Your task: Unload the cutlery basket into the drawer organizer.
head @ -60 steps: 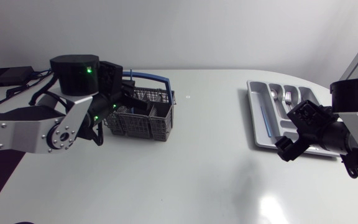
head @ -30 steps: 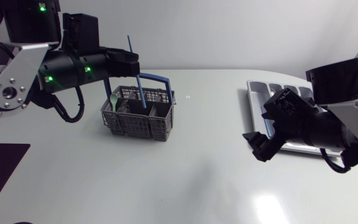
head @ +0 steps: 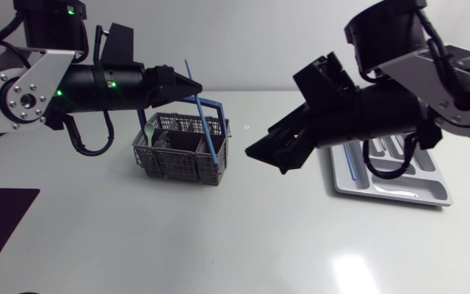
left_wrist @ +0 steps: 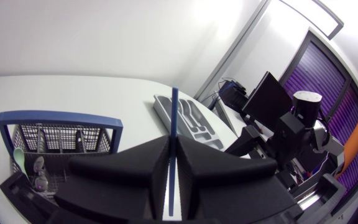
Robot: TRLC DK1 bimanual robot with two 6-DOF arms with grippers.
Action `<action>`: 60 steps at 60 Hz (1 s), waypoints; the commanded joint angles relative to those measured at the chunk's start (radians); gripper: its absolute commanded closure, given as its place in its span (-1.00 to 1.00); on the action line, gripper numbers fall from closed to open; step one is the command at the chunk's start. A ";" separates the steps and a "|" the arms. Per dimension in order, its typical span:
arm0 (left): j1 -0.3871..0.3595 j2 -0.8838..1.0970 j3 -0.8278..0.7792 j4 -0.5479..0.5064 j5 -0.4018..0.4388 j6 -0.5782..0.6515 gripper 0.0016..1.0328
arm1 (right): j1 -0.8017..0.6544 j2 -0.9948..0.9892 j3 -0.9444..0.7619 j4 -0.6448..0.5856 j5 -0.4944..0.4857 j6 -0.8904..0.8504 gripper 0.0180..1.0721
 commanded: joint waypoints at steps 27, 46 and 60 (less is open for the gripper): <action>-0.032 0.122 0.079 0.009 0.087 -0.079 0.83 | 0.047 0.210 0.159 0.013 -0.089 0.064 -0.42; -0.032 0.137 0.082 0.009 0.088 -0.088 0.83 | 0.046 0.305 0.202 0.053 -0.089 0.064 0.15; -0.031 0.136 0.081 0.009 0.093 -0.093 0.83 | 0.049 0.345 0.227 0.063 -0.083 0.085 0.57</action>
